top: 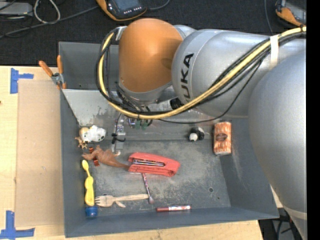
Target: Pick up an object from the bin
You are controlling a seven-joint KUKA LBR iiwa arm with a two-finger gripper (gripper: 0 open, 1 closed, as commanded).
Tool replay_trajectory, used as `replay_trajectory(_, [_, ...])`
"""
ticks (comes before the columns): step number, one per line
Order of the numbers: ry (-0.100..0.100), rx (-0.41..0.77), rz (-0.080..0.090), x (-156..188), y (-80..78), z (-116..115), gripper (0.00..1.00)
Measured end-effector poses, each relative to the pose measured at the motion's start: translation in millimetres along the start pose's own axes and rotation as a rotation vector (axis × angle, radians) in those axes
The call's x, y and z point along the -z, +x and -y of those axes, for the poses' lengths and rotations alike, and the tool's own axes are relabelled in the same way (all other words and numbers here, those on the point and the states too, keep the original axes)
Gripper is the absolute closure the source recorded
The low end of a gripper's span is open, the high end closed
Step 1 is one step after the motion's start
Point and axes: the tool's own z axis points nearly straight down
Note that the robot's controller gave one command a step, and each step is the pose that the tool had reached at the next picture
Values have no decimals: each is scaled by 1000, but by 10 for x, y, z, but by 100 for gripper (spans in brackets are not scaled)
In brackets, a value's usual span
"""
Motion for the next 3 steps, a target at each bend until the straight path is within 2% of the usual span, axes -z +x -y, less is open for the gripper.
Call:
replay_trajectory(1, [-1, -4, 7, 42, -18, 10, 0])
replay_trajectory(2, [-1, 107, 10, -678, 128, 139, 0])
replay_trajectory(3, [-3, 7, 12, -1238, 779, 243, 0])
